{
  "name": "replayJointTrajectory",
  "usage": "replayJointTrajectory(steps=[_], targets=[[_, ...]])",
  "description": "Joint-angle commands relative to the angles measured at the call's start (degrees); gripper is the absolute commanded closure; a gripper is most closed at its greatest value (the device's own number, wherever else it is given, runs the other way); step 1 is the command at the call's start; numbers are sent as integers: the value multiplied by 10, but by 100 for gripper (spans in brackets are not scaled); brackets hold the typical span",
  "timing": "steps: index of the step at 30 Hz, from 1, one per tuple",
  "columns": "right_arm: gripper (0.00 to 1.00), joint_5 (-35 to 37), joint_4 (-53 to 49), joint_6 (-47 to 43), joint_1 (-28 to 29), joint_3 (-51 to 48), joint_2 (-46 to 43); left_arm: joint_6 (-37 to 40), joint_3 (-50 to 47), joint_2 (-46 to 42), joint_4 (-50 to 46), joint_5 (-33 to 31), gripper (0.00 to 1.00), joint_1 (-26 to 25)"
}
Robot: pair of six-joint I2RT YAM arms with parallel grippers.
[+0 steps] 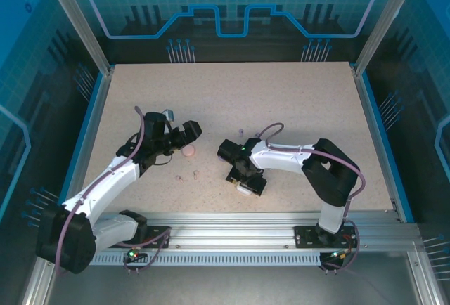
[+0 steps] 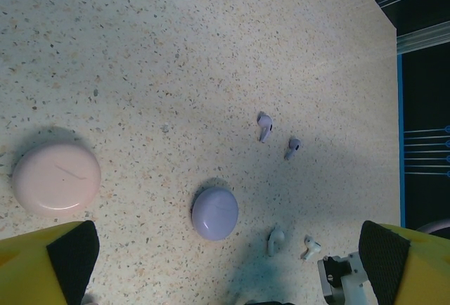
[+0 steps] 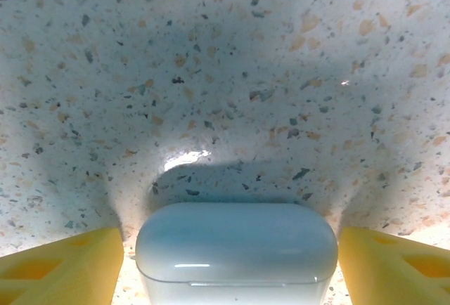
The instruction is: Insert the wireless bluetooth earbuds into the charging case
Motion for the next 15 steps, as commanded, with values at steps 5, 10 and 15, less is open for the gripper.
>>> replayJointTrajectory(steps=[5,10,15], targets=[[26,6,-3,11,-8,-12,14,0,18,7,5,22,1,-7],[31,8,-1,11,-8,-18,13,-5,12,8,39,55,1,-7],[42,8,3,10,-8,-24,11,-37,18,13,53,59,1,-5]])
